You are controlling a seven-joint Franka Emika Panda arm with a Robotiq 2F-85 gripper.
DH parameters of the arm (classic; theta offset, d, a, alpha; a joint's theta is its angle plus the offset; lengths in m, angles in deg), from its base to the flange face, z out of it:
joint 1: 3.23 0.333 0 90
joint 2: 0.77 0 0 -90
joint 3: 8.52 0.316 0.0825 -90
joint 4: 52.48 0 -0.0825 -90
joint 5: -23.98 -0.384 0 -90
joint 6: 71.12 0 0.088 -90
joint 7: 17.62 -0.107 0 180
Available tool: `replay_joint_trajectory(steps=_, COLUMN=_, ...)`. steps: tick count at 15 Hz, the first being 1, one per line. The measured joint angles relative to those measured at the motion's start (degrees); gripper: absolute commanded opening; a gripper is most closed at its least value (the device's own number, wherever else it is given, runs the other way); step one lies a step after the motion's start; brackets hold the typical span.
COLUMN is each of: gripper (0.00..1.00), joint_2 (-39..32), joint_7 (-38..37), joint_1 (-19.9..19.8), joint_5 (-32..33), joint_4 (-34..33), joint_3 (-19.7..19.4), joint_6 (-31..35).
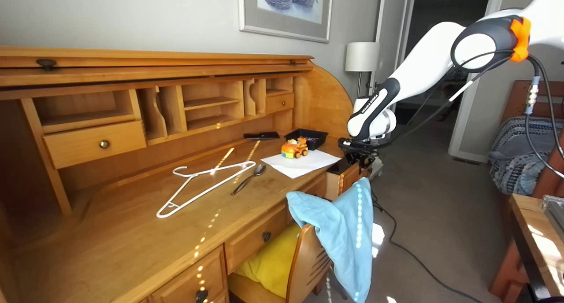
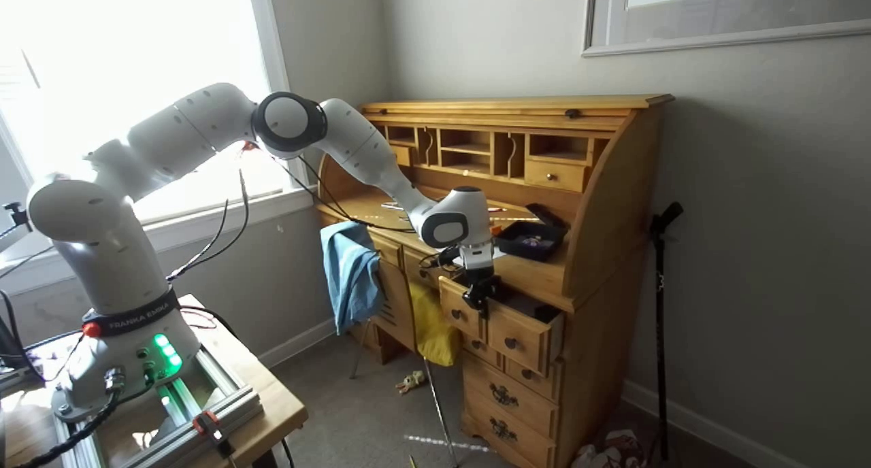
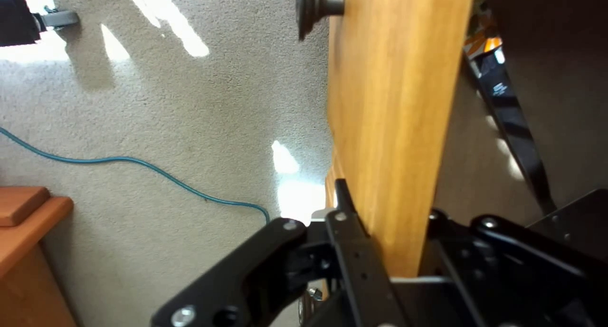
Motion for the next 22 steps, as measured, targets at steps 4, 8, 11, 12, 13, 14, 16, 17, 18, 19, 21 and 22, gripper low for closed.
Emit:
replay_joint_trajectory(steps=4, gripper=0.07, joint_2=0.44, joint_7=-3.69, joint_1=-0.12, joint_5=-0.03, joint_4=0.59, joint_3=-1.19, joint_6=0.02)
replay_joint_trajectory(steps=8, gripper=0.05, joint_2=0.69, joint_7=-7.30, joint_1=-0.12, joint_5=-0.05, joint_4=0.71, joint_3=-1.22, joint_6=0.01)
replay_joint_trajectory(steps=11, gripper=0.05, joint_2=1.02, joint_7=-8.32, joint_1=-0.02, joint_5=-0.05, joint_4=1.33, joint_3=-1.21, joint_6=0.26)
replay_joint_trajectory(steps=12, gripper=0.05, joint_2=1.31, joint_7=-8.52, joint_1=0.06, joint_5=-0.05, joint_4=1.95, joint_3=-1.21, joint_6=0.58)
replay_joint_trajectory(steps=13, gripper=0.16, joint_2=1.63, joint_7=-8.68, joint_1=0.13, joint_5=-0.06, joint_4=2.68, joint_3=-1.21, joint_6=0.95)
replay_joint_trajectory(steps=14, gripper=0.44, joint_2=2.04, joint_7=-8.72, joint_1=0.19, joint_5=-0.06, joint_4=3.54, joint_3=-1.21, joint_6=1.39)
replay_joint_trajectory(steps=16, gripper=0.51, joint_2=2.97, joint_7=-9.02, joint_1=0.37, joint_5=-0.07, joint_4=5.52, joint_3=-1.26, joint_6=2.30)
replay_joint_trajectory(steps=17, gripper=0.58, joint_2=3.55, joint_7=-10.11, joint_1=0.55, joint_5=-0.07, joint_4=6.53, joint_3=-1.64, joint_6=3.00)
replay_joint_trajectory(steps=18, gripper=0.66, joint_2=4.32, joint_7=-11.08, joint_1=0.77, joint_5=-0.07, joint_4=7.61, joint_3=-2.15, joint_6=3.72)
replay_joint_trajectory(steps=19, gripper=0.72, joint_2=5.17, joint_7=-11.96, joint_1=0.94, joint_5=-0.07, joint_4=8.70, joint_3=-2.69, joint_6=4.48)
replay_joint_trajectory(steps=21, gripper=0.87, joint_2=6.96, joint_7=-13.55, joint_1=1.22, joint_5=-0.07, joint_4=10.81, joint_3=-3.62, joint_6=6.34)
replay_joint_trajectory(steps=22, gripper=0.95, joint_2=7.81, joint_7=-14.27, joint_1=1.36, joint_5=-0.07, joint_4=11.87, joint_3=-3.99, joint_6=7.44)
